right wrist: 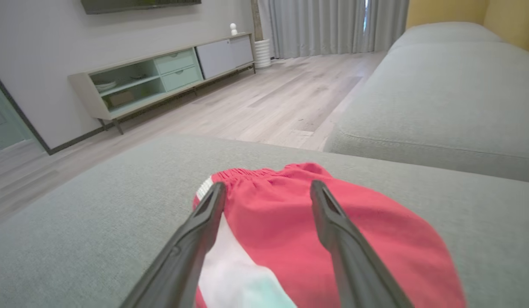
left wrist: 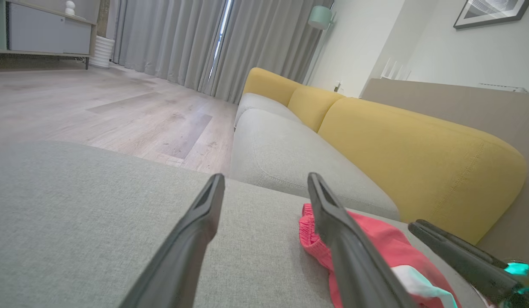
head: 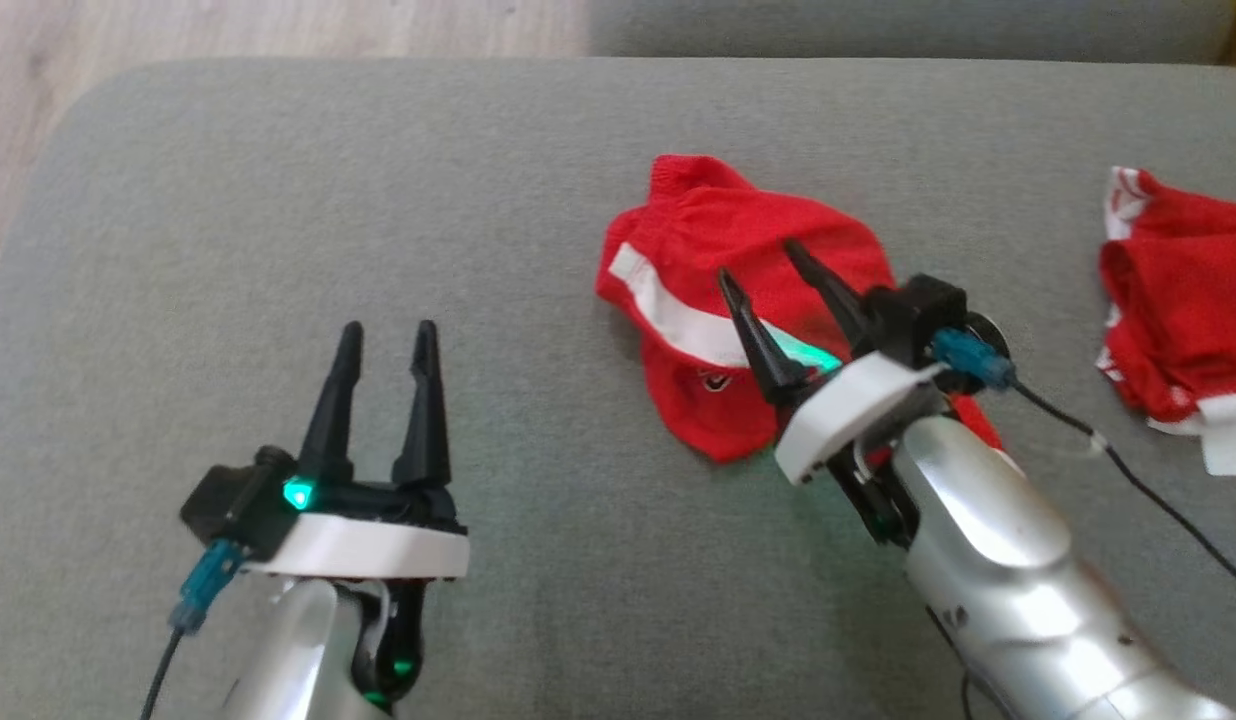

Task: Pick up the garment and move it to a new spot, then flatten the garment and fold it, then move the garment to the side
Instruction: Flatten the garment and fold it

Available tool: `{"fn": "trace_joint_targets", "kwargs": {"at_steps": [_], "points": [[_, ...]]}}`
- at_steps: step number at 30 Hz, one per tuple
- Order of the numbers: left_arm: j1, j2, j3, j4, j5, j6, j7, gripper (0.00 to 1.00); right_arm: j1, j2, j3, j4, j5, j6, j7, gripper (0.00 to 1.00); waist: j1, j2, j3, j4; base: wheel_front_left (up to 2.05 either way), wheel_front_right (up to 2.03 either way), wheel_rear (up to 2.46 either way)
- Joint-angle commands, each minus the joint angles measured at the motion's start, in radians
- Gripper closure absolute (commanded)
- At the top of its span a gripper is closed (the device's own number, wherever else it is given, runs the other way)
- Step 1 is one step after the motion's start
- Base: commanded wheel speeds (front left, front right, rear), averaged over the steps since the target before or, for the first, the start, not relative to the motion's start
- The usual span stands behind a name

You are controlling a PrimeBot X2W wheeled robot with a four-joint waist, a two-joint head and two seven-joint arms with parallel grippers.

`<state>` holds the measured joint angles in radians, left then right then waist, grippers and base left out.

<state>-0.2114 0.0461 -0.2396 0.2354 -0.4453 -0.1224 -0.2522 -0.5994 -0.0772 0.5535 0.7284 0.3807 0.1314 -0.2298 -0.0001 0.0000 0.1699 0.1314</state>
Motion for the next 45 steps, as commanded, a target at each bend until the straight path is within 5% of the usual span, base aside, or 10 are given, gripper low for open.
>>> {"fn": "trace_joint_targets", "kwargs": {"at_steps": [1, 8, 18, 28, 35, 45], "points": [[-0.006, 0.004, 0.042, -0.036, 0.011, 0.005, -0.01, 0.0, 0.022, 0.01, 0.002, -0.035, -0.015, -0.001, -0.011, 0.0, 0.0001, 0.0, -0.007, -0.016, 0.0, 0.0, 0.0], [-0.002, 0.004, 0.083, -0.049, 0.034, 0.002, -0.01, 0.0, 0.154, -0.029, -0.16, -0.201, -0.104, -0.001, -0.023, 0.0, 0.0001, 0.0, -0.024, -0.093, 0.0, 0.0, 0.0], [0.0, 0.006, 0.111, -0.059, 0.051, -0.006, -0.01, 0.0, 0.45, 0.024, -0.48, -0.454, -0.219, -0.001, -0.031, 0.0, 0.0001, 0.0, -0.037, -0.186, 0.0, 0.0, 0.0], [0.023, 0.005, 0.083, -0.066, 0.051, -0.008, -0.01, 0.0, 0.538, 0.027, -0.488, -0.553, -0.183, -0.001, -0.032, 0.0, 0.0001, 0.0, -0.042, -0.214, 0.0, 0.0, 0.0], [0.026, 0.005, 0.064, -0.062, 0.045, -0.008, -0.01, 0.0, 0.555, 0.027, -0.52, -0.419, -0.188, -0.001, -0.01, 0.0, 0.0001, 0.0, -0.041, -0.196, 0.0, 0.0, 0.0], [0.027, 0.005, 0.048, -0.054, 0.042, -0.008, -0.01, 0.0, 0.52, 0.027, -0.439, -0.309, -0.177, -0.001, 0.044, 0.0, 0.0001, 0.0, -0.034, -0.176, 0.0, 0.0, 0.0]]}}
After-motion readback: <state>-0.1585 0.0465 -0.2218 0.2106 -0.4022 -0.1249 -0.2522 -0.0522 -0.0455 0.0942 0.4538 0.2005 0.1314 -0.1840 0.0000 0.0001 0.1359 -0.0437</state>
